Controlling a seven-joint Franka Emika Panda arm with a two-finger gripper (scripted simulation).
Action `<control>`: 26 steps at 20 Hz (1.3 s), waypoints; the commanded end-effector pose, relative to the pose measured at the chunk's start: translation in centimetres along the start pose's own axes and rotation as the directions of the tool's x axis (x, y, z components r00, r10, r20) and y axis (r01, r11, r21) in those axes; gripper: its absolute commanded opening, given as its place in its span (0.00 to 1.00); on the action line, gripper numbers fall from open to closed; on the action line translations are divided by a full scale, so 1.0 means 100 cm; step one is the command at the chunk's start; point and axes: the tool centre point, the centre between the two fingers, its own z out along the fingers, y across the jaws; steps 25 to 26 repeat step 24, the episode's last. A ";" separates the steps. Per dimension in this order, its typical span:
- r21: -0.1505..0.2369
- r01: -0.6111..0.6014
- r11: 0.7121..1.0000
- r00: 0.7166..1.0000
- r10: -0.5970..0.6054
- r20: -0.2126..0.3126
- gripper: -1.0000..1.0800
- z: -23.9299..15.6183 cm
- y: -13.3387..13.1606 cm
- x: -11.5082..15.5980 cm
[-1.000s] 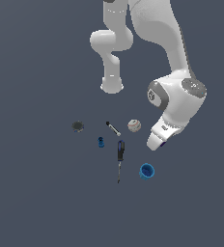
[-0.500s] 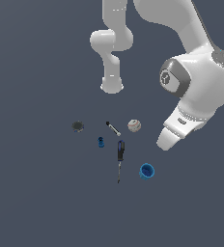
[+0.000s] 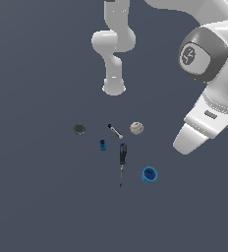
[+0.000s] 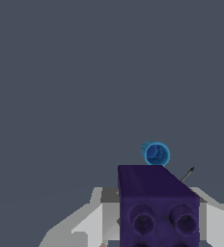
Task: Pick up a designated object from a clutter of objects.
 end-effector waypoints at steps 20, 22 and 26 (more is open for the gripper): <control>-0.002 -0.001 1.000 1.000 0.001 0.001 0.00 -0.073 0.024 0.035; -0.002 -0.001 1.000 1.000 0.001 0.001 0.00 -0.074 0.024 0.036; -0.002 -0.001 1.000 1.000 0.001 0.001 0.00 -0.074 0.024 0.036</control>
